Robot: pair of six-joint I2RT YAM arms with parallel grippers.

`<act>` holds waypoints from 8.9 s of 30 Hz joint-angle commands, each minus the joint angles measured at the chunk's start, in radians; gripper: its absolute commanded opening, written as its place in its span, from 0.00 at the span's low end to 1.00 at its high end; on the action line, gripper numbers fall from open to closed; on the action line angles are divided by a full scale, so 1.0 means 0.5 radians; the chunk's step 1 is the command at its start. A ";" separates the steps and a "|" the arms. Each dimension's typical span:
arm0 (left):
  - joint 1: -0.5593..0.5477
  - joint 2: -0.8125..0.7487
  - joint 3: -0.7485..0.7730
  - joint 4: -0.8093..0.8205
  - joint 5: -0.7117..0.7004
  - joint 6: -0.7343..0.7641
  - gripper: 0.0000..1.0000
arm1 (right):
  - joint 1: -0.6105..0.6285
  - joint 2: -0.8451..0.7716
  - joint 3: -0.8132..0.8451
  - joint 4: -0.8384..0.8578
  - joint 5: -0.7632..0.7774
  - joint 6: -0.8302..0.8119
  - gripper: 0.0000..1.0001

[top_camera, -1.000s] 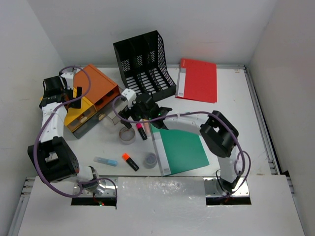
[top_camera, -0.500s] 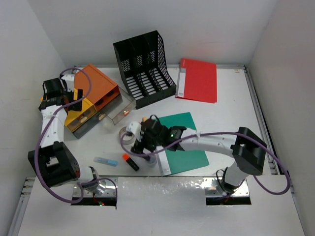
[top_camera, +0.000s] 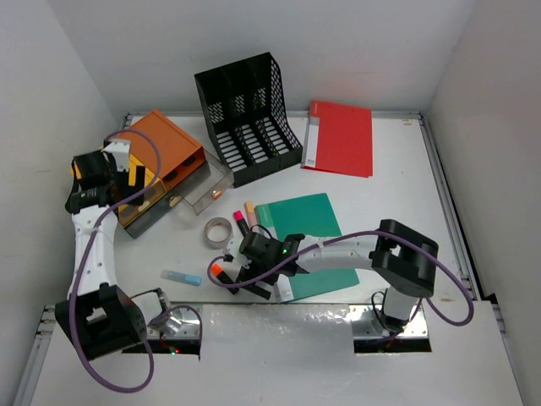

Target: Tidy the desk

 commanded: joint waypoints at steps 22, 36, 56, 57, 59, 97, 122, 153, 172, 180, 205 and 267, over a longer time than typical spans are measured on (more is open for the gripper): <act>0.005 -0.258 -0.149 -0.035 0.057 0.008 1.00 | 0.015 0.065 0.160 -0.007 -0.123 -0.047 0.75; 0.008 -0.258 -0.180 0.005 0.033 -0.005 1.00 | 0.012 -0.187 0.335 -0.096 -0.258 -0.136 0.00; 0.005 -0.292 -0.241 -0.017 0.023 -0.026 1.00 | -0.497 1.135 2.501 0.073 0.270 -0.394 0.00; 0.011 -0.292 -0.248 -0.014 0.023 -0.023 1.00 | -0.515 1.141 2.468 0.125 0.263 -0.372 0.00; 0.011 -0.295 -0.263 -0.007 0.023 -0.023 1.00 | -0.528 1.187 2.446 0.211 0.233 -0.351 0.00; 0.011 -0.258 -0.272 0.039 -0.017 -0.035 1.00 | -0.503 0.683 1.997 0.330 0.067 -0.259 0.85; 0.008 -0.215 -0.205 0.063 -0.109 -0.057 1.00 | -0.534 0.629 1.111 0.966 0.166 0.290 0.00; 0.002 -0.344 -0.009 -0.234 0.192 0.062 0.97 | -0.614 0.895 1.054 2.199 0.230 0.570 0.03; -0.988 -0.172 -0.400 0.096 -1.215 0.504 0.65 | -0.614 -0.040 -0.076 1.638 0.015 0.475 0.33; -1.194 -0.341 -0.781 0.572 -1.385 0.578 0.61 | -0.614 -0.012 -0.024 1.567 0.012 0.438 0.33; -1.330 -0.133 -1.294 1.747 -1.713 0.977 0.49 | -0.617 0.108 0.037 1.512 -0.022 0.459 0.34; -1.348 0.208 -1.573 2.821 -1.802 1.517 0.77 | -0.644 0.037 -0.030 1.417 0.012 0.382 0.38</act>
